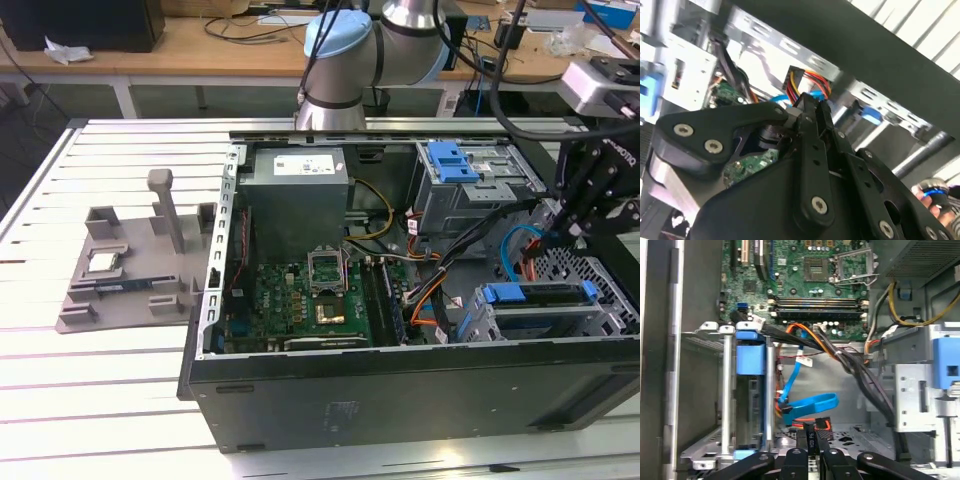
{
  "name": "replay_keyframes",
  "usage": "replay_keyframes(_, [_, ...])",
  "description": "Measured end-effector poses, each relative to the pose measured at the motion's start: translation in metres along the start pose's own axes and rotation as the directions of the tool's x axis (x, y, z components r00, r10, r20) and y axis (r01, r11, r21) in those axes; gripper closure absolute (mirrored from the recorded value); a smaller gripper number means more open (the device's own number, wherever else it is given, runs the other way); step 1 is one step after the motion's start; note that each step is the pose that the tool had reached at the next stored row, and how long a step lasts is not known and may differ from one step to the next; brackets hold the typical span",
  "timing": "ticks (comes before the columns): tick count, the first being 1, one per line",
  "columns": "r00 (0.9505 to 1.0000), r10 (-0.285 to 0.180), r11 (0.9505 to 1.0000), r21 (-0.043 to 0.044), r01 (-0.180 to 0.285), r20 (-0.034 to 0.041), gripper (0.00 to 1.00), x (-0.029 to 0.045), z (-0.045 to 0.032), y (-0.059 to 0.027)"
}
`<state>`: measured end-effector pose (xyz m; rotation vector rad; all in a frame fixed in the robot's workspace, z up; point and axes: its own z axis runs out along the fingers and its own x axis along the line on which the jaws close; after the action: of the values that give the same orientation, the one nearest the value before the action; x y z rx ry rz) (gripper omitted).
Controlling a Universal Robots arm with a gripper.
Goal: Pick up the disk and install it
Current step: 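Insert the first disk wire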
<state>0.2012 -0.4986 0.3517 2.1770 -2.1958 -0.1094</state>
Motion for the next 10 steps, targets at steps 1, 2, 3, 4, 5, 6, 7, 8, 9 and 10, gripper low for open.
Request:
replay_keyframes(1, [1.0, 0.0, 1.0, 0.0, 0.0, 0.0001, 0.82, 0.0052, 0.0, 0.0001])
replay_keyframes(2, [1.0, 0.0, 1.0, 0.0, 0.0, -0.0001, 0.82, 0.01, -0.0002, 0.0002])
replay_keyframes(3, [1.0, 0.0, 1.0, 0.0, 0.0, 0.0003, 0.82, 0.0171, -0.0002, 0.0004])
replay_keyframes(4, [1.0, 0.0, 1.0, 0.0, 0.0, 0.0007, 0.82, 0.0213, -0.0001, 0.0009])
replay_keyframes(5, [1.0, 0.0, 1.0, 0.0, 0.0, 0.001, 0.82, 0.0255, -0.0001, 0.0015])
replay_keyframes(6, [1.0, 0.0, 1.0, 0.0, 0.0, 0.0012, 0.82, 0.0315, 0.0, 0.0026])
replay_keyframes(7, [1.0, 0.0, 1.0, 0.0001, 0.0, 0.0013, 0.82, 0.0357, 0.0001, 0.004])
replay_keyframes(8, [1.0, 0.0, 1.0, 0.0, 0.0, 0.0013, 0.82, 0.0387, 0.0003, 0.0051])
replay_keyframes(9, [1.0, 0.0, 1.0, 0.0001, 0.0, 0.0014, 0.82, 0.0409, 0.0006, 0.0062])
replay_keyframes(10, [1.0, 0.0, 1.0, 0.0001, 0.0, 0.0013, 0.82, 0.0418, 0.0008, 0.0068])
